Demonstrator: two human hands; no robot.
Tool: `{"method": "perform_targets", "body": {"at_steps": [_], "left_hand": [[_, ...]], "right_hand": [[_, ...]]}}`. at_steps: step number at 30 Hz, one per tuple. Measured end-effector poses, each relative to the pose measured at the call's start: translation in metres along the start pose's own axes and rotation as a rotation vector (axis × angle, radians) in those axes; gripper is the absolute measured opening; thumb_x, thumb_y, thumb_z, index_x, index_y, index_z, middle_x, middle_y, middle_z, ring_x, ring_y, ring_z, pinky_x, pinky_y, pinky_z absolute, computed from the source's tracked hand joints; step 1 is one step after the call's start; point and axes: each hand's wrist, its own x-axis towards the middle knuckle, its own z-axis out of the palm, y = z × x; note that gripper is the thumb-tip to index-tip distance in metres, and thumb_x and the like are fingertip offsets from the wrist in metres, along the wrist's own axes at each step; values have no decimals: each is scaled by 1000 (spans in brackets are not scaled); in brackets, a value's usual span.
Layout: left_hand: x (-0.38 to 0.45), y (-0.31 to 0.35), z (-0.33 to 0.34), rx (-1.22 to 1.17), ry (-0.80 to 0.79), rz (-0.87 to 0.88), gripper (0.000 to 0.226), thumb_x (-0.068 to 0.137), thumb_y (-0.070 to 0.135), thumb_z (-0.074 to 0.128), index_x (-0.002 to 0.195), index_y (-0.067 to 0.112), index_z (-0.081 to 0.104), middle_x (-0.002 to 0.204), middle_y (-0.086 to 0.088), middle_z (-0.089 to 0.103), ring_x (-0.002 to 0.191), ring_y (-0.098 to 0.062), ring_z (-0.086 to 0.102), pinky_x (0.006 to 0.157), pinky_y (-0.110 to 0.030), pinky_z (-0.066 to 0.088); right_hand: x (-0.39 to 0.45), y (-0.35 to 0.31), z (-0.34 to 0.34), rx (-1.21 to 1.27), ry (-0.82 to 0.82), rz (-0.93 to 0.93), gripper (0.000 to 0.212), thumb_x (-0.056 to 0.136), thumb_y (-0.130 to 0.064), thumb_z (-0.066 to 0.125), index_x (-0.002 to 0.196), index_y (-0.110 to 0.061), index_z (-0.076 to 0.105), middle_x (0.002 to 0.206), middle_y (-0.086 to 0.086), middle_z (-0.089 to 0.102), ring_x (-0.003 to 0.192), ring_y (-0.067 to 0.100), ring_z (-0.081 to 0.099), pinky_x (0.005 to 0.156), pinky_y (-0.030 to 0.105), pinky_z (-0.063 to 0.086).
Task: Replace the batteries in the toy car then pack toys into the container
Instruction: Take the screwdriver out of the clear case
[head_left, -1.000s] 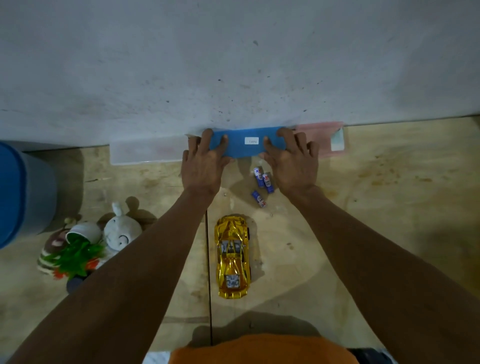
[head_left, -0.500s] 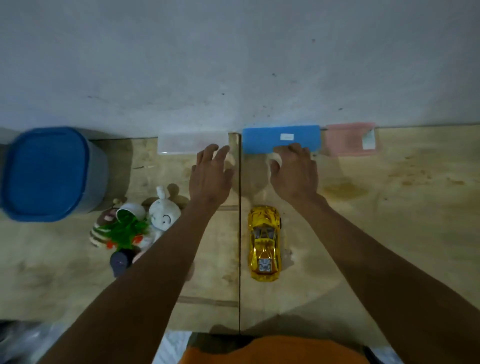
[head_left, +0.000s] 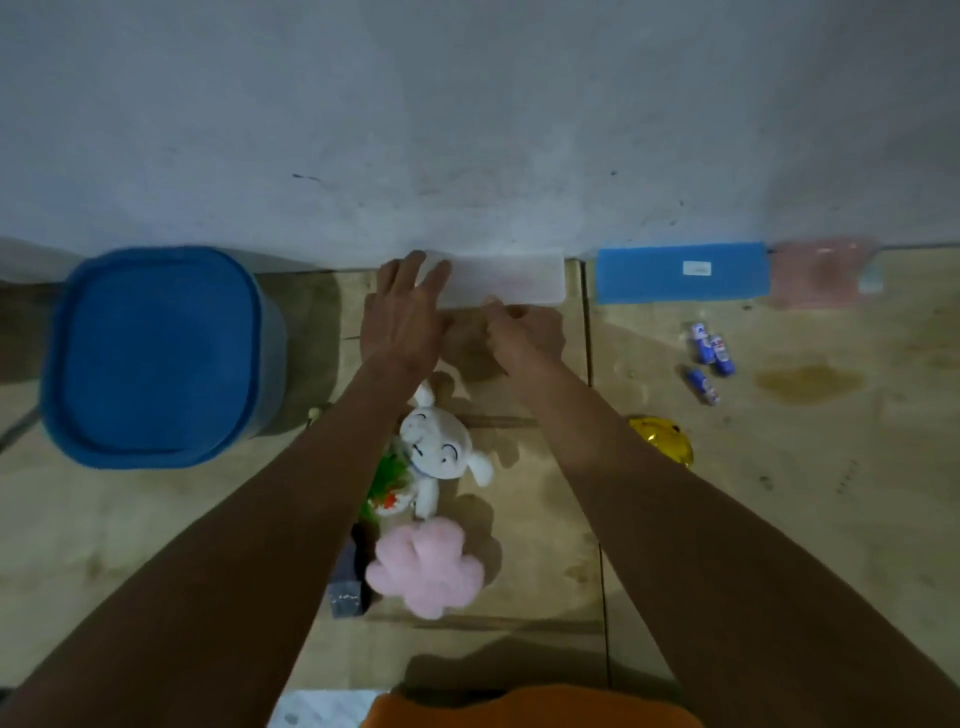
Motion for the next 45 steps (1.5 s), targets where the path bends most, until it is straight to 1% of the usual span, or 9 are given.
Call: {"method": "perform_targets", "body": {"at_steps": [4,8,23,26,31,35,38,42,45], "left_hand": [[9,-8,7,-25,43,51,53,91,18,65,143,18,53,152,-13,44,138,-39,35,102,-52,45],[12,-13,16,-16,123,91,49,84,17,71,131,16,62,140,-14,54,124,-43,45,90,-51,50],[11,-7,13,-21,156,55,62,79,8,77,137,16,56,140,-17,50,128,-40,44,91,-50,51],[3,-5,12,-58,137,25,70,84,9,75,146,16,43,144,-17,44,131,-38,41,96,-49,49],[-18,-4,21,-190,215,-19,88,80,8,78,147,20,23,151,-15,31,133,-33,39,101,-45,50],[-27,-9,25,-277,320,-123,82,69,32,87,132,15,37,137,-14,41,120,-32,44,94,-42,49],[-30,-13,21,-166,233,-78,64,71,43,85,118,14,53,125,-10,52,113,-33,46,86,-46,48],[-26,-21,21,-124,67,-17,71,83,37,76,144,18,47,148,-5,46,133,-33,38,97,-50,44],[-20,-26,19,-104,-4,-16,75,90,37,70,153,19,35,157,-2,35,139,-33,30,101,-51,44]], "right_hand": [[9,-1,28,239,71,186,47,81,-46,72,102,-4,71,95,13,75,89,30,73,82,44,61],[13,-2,36,364,50,254,35,91,-41,65,84,-7,69,76,7,72,62,18,64,51,28,51],[4,-17,11,372,-40,211,27,88,-39,72,87,-12,71,69,0,73,56,9,66,47,22,48],[1,-21,4,357,-70,181,30,87,-41,73,94,-12,71,68,-1,72,54,9,65,46,21,47],[-4,-18,-7,284,-88,145,31,86,-45,73,81,-14,69,63,-2,70,52,9,63,43,18,42],[1,-25,-13,226,-96,78,30,89,-46,69,77,-19,65,69,-3,72,59,10,65,49,22,45],[5,-38,-20,157,-138,5,15,92,-34,65,83,-23,64,77,-5,74,66,9,68,55,23,49],[20,-42,-20,-190,-82,-264,14,84,-16,65,80,-29,65,98,3,74,86,17,72,82,35,60],[26,-33,-14,-596,-57,-539,12,89,-18,66,99,-23,70,112,3,69,101,22,66,91,40,55]]}}
